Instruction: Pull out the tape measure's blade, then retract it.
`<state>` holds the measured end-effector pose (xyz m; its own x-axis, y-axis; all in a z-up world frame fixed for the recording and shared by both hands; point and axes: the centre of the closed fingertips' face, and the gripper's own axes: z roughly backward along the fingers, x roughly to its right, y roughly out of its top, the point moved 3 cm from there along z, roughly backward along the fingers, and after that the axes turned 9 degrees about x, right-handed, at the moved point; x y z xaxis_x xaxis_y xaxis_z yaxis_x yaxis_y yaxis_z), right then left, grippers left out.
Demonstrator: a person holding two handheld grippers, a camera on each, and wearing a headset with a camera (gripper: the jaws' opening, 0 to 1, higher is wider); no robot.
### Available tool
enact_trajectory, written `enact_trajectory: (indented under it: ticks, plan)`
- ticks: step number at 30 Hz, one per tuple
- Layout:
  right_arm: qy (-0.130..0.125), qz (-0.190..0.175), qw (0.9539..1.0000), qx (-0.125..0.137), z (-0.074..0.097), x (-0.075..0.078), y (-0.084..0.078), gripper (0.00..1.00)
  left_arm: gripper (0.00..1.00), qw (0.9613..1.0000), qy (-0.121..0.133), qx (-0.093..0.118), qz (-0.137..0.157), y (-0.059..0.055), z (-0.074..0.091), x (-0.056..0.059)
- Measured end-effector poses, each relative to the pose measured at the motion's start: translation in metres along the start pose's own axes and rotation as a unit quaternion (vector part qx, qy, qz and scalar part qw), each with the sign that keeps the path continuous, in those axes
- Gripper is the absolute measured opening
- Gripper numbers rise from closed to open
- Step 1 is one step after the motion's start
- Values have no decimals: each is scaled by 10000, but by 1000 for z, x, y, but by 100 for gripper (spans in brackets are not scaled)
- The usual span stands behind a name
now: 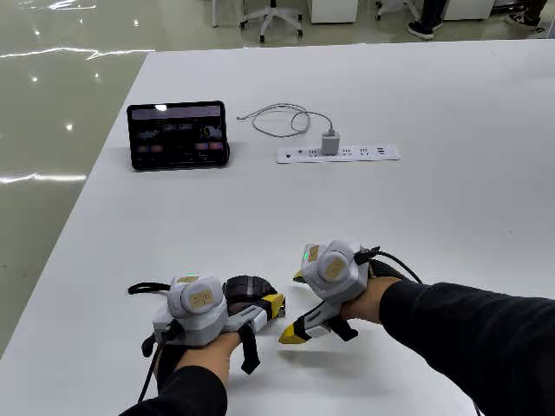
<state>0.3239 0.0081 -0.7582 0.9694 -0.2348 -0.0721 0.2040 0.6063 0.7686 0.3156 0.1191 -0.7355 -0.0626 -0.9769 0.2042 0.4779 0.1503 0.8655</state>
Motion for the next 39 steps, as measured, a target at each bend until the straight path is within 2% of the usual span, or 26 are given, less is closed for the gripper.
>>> enact_trajectory:
  ticks: [1,3,4,6,7,9,11,13,15,17,19,20,22,24,31,32,34,39]
  plan:
    - [12,18,10000,41,0,1,1,69,100,10000,13,-82,25,-3,1,-2]
    - [-52,-4,10000,52,2,0,-1,74,100,10000,-37,-54,-69,-3,4,-5]
    - [-91,-22,9999,65,3,-1,-2,78,100,9997,-108,-1,-200,-1,6,-6]
    - [-137,-168,9997,128,4,-3,-2,84,100,9988,-338,-99,-328,-2,8,-2]
    - [-226,-396,9983,362,5,-4,1,87,100,9980,-475,-168,-382,-2,9,-1]
    - [-295,-433,9976,451,8,-4,0,92,100,9975,-503,-190,-467,1,12,-3]
    - [-306,-411,9975,487,12,-8,-2,93,100,9966,-651,-152,-482,5,15,-5]
    - [-396,-470,9967,540,15,-9,-4,95,100,9955,-770,-218,-504,7,18,-8]
    - [-421,-479,9962,588,20,-11,-5,97,100,9922,-908,-201,-833,10,22,-10]
    - [-500,-482,9952,690,26,-10,-3,98,100,9892,-1060,-221,-991,11,25,-9]
    - [-634,-674,9918,883,34,-9,0,100,100,9878,-1154,-283,-1007,11,29,-11]
    - [-663,-674,9915,899,37,-9,-1,100,100,9871,-1271,-250,-941,12,30,-8]
    - [-705,-642,9907,968,45,-10,-2,100,100,9847,-1419,-319,-965,10,32,-9]
    - [-748,-678,9902,964,52,-10,-7,100,100,9839,-1499,-257,-944,11,34,-10]
    - [-976,-718,9867,1086,78,-6,-15,100,100,9790,-1589,-325,-1237,7,40,-23]
    - [-1019,-716,9858,1125,83,-5,-16,100,100,9790,-1584,-289,-1252,8,42,-27]
    - [-1057,-727,9852,1136,89,-5,-20,100,100,9792,-1680,-110,-1130,14,46,-26]
    - [-1243,-735,9835,1088,111,-3,-36,100,100,9804,-1519,-164,-1246,14,51,-47]
